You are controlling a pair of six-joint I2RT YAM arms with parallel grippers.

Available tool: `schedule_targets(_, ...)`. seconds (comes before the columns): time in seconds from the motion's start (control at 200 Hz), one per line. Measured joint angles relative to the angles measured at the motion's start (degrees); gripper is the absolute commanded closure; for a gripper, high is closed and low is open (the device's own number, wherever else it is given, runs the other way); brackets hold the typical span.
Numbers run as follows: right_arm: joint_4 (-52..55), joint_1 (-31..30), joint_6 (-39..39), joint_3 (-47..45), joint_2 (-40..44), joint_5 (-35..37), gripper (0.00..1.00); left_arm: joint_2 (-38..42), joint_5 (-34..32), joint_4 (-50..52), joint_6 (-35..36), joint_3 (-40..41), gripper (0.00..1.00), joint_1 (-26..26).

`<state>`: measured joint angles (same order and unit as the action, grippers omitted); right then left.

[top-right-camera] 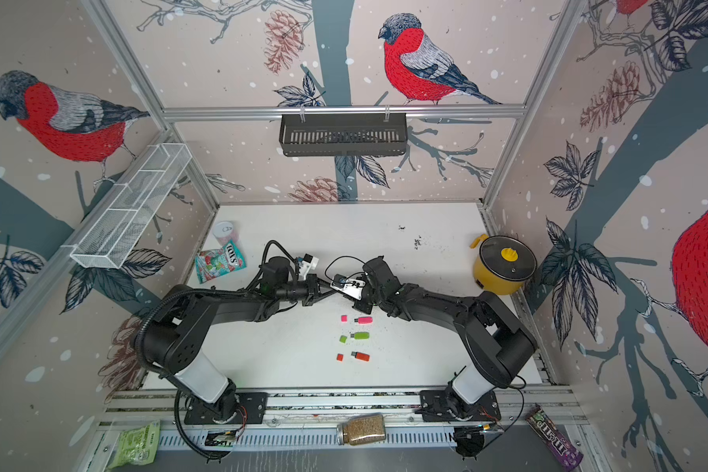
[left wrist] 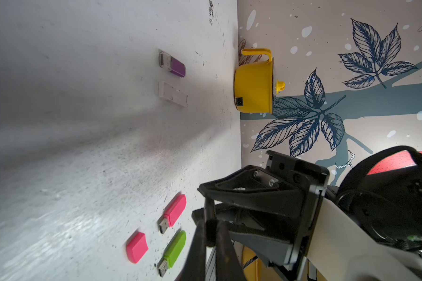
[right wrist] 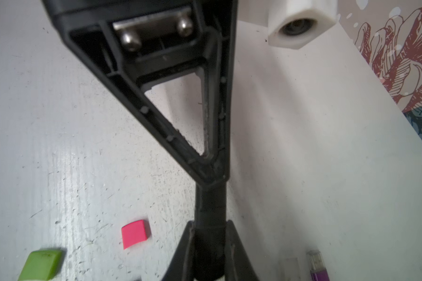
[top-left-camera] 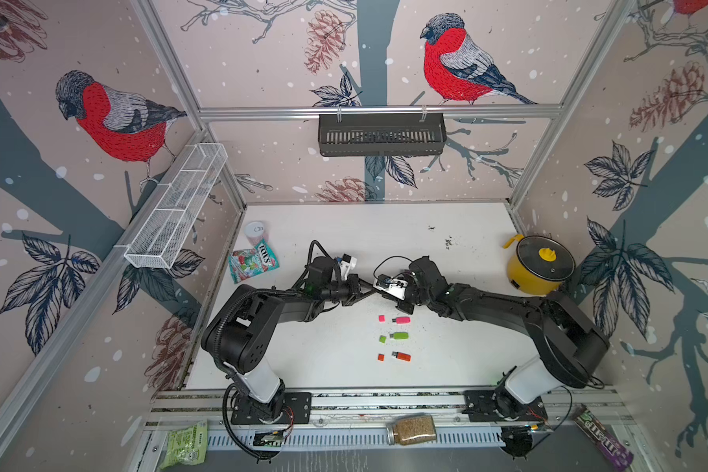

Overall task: Close the usb drive cover
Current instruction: Close the cover of the USB drive.

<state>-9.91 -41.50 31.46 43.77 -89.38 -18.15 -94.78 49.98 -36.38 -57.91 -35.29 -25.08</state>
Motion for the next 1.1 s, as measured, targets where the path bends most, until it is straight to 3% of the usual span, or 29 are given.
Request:
schedule_targets(0.41,8.68,4.94,2.47,-2.51,3.06,3.82,0.87,10.62,-3.65,9.07,5.68,-2.29,0.62,0.31)
schedule_targets(0.695,11.17,6.91,4.55,-1.99,2.84,4.59,0.87,12.13,-5.62,13.6,8.37,-1.16,0.6,0.35)
schedule_targets(1.101,14.12,7.82,7.3,4.94,-5.49,7.17,0.86,8.31,-8.15,20.28,12.9,-3.19,0.6,0.46)
